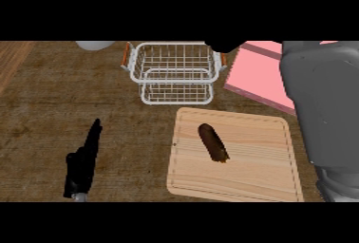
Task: Pick the pear from the cutting board and place it in the tiered basket
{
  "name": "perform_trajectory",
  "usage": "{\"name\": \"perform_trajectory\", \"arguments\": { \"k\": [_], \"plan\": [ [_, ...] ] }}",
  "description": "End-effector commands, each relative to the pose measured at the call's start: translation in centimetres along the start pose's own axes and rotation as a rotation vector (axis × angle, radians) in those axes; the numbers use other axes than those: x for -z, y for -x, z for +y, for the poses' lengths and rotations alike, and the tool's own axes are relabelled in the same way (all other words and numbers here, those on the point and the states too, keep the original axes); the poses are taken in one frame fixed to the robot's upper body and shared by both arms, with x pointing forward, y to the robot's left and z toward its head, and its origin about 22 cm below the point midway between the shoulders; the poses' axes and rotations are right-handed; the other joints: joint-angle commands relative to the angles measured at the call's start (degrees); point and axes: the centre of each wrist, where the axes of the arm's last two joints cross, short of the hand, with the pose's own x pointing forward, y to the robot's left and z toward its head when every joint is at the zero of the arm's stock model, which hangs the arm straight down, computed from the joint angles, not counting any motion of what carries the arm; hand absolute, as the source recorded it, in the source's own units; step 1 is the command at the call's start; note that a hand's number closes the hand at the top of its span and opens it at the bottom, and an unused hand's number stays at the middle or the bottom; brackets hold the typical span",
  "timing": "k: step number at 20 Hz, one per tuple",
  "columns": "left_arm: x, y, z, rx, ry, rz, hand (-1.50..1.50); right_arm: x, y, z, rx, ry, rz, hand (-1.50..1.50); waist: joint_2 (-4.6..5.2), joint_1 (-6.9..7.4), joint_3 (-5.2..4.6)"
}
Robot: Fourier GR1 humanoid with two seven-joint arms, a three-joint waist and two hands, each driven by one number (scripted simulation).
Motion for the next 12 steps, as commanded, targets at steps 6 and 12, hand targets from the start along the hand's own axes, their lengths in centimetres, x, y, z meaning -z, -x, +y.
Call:
{"name": "perform_trajectory", "arguments": {
  "k": [6,12],
  "plan": [
    [-0.6,0.9,0.1,0.0,-0.007,0.046,0.0,4.1,-1.3,6.1,-0.055,-0.046,0.018,1.5,0.2,0.29,-0.23],
    [1.3,1.0,-0.1,-0.002,-0.006,0.054,0.0,4.4,0.0,11.6,-0.041,-0.073,0.063,1.5,0.28,-0.19,-0.25]
  ]
}}
